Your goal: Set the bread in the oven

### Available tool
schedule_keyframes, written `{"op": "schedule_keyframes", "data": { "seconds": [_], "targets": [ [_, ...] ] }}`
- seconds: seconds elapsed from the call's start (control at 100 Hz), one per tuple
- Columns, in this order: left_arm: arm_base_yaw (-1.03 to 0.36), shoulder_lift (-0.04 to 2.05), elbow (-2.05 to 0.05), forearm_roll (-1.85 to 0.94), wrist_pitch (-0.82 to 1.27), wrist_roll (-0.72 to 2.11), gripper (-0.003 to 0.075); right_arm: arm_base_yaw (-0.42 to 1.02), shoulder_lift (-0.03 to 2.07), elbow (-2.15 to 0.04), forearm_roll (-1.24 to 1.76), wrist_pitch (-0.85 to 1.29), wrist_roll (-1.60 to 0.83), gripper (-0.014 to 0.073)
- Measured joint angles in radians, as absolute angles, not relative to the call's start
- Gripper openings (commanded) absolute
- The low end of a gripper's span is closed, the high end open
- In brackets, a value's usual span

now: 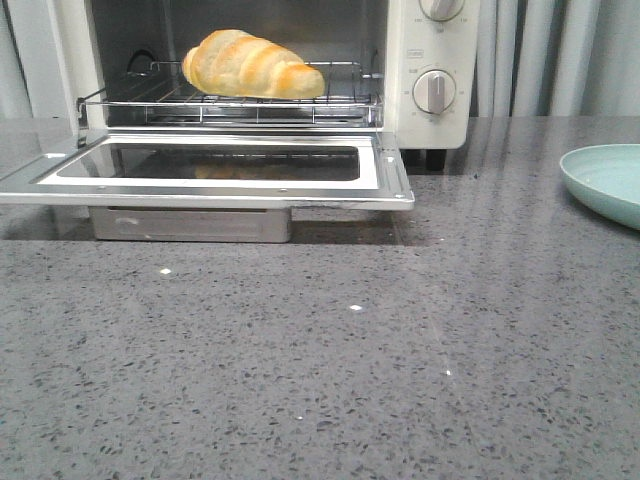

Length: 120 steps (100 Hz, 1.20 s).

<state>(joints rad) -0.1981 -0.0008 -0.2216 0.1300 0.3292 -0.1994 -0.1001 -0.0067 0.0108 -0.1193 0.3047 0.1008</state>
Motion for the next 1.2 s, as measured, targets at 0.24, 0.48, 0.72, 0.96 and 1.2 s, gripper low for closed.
{"op": "schedule_keyframes", "data": {
  "seconds": [0.24,0.48,0.72,0.96,1.2],
  "targets": [
    [-0.198,-0.001,-0.222,0.130,0.329,-0.199,-0.0021,-0.100,-0.007,0.011,-0.119,0.338,0.101,-0.0075],
    [-0.198,-0.001,-0.222,0.130,0.329,-0.199,-0.0021,-0.100,-0.007,0.011,-0.119,0.341,0.103,-0.0075],
    [-0.198,-0.001,-0.222,0.130,0.329,-0.199,-0.0022,-0.100,-0.007,0.011,-0.119,0.341,0.103,-0.0075],
    [-0.198,-0.001,-0.222,0.130,0.329,-0.199,-0.0021,-0.100,-0.007,0.011,-0.119,0.342,0.103,-0.0075],
    [-0.198,-0.001,-0.222,0.130,0.329,-0.199,-0.0021,-0.100,-0.007,0.011,-0.119,0.342,0.103,-0.0075]
  ]
}}
